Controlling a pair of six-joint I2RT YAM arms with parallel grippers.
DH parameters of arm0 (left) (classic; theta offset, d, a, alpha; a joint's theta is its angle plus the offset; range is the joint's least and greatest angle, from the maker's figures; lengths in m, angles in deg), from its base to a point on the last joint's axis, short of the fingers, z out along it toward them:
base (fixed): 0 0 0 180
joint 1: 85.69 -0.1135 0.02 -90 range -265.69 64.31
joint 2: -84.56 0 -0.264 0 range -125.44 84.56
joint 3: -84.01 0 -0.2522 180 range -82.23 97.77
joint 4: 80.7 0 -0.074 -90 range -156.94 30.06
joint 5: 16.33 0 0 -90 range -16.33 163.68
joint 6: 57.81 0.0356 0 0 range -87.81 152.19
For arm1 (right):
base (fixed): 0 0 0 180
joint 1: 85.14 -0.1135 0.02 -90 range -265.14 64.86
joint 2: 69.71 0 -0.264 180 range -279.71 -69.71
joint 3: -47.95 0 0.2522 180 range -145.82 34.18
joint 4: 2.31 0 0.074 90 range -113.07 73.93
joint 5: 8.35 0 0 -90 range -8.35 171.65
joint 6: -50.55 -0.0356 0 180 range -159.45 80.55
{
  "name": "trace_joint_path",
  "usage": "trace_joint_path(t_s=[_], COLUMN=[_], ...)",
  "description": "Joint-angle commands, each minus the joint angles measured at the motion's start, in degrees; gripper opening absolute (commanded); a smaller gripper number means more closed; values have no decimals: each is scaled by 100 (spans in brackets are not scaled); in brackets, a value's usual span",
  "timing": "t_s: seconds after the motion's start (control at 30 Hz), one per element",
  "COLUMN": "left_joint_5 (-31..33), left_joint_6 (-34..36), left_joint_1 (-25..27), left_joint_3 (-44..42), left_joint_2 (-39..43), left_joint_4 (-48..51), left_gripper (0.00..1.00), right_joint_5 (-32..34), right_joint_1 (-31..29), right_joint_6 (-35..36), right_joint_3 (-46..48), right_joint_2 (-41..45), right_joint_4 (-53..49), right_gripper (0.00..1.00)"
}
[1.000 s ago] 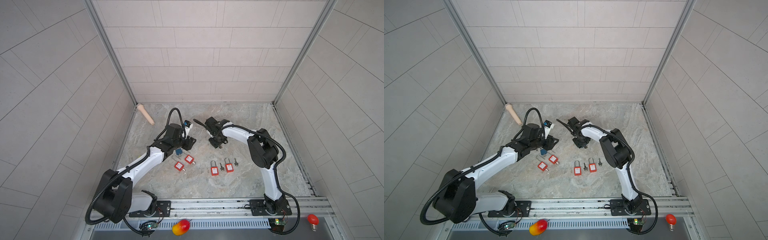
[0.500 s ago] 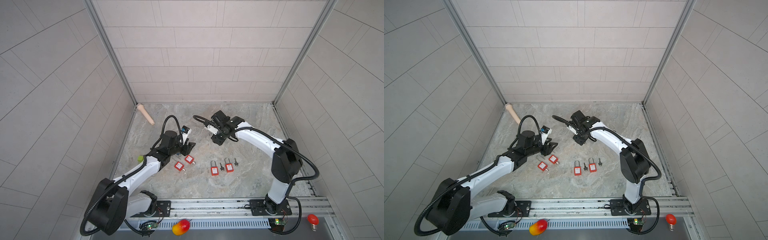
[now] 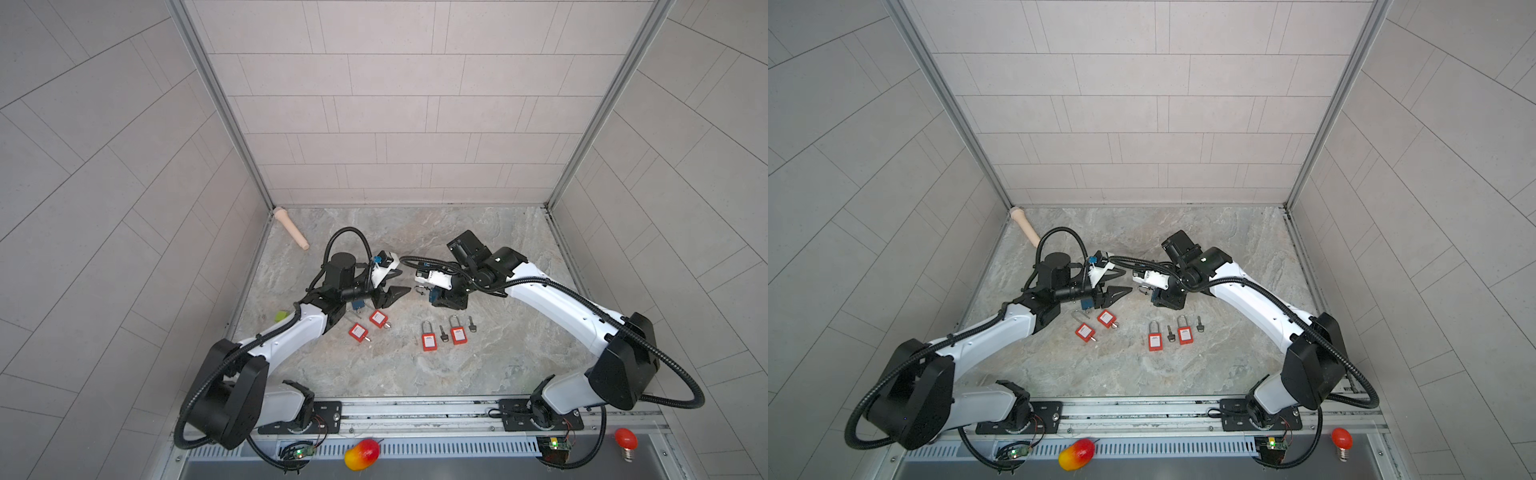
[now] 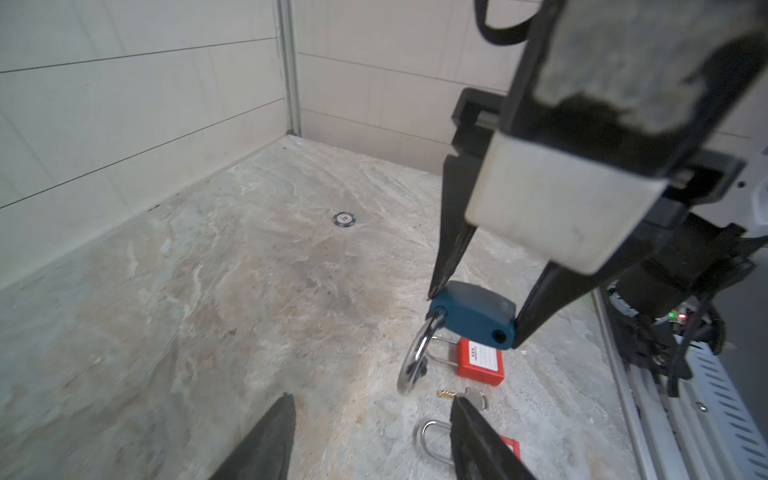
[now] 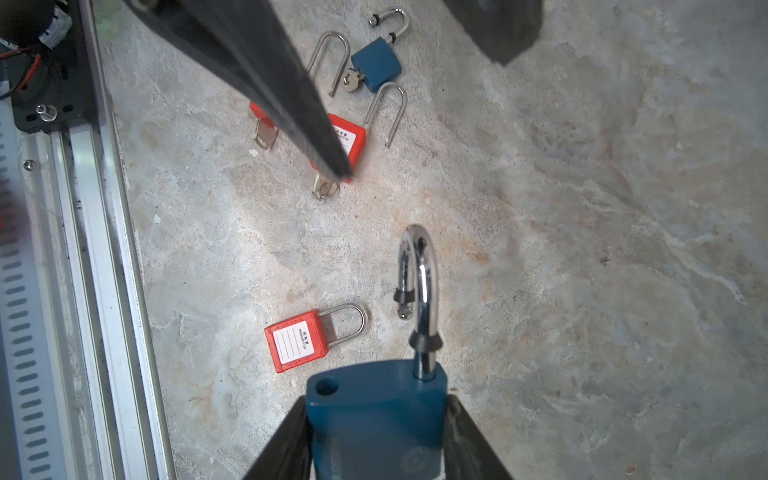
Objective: Lock with the key
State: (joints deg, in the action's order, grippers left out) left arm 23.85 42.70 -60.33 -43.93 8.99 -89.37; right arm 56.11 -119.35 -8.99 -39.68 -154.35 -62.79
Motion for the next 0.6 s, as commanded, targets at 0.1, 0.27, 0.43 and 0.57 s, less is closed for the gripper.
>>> trace_joint_path(t_s=[0.1, 0.27, 0.43, 0.57], left_joint_5=[-1020, -1030, -1010, -989], left_joint_6=[-164, -199, -181, -180], left_joint_1=[135, 230, 267, 302], left_joint_3=[253, 346, 384, 406], left_joint_2=[-307, -416, -515, -567], left_joint_4=[-240, -147, -70, -68], left_gripper=[61, 54, 42, 34], right_joint_5=[-300, -338, -390, -450], right_joint_1=[-39, -52, -77, -79], right_joint_6=[179, 177, 220, 241], right_joint_3=[-48, -152, -251, -267], right_joint_2=[217, 170, 132, 149], right_joint_4=[-30, -45, -133, -186], right_gripper=[27, 27, 26, 27])
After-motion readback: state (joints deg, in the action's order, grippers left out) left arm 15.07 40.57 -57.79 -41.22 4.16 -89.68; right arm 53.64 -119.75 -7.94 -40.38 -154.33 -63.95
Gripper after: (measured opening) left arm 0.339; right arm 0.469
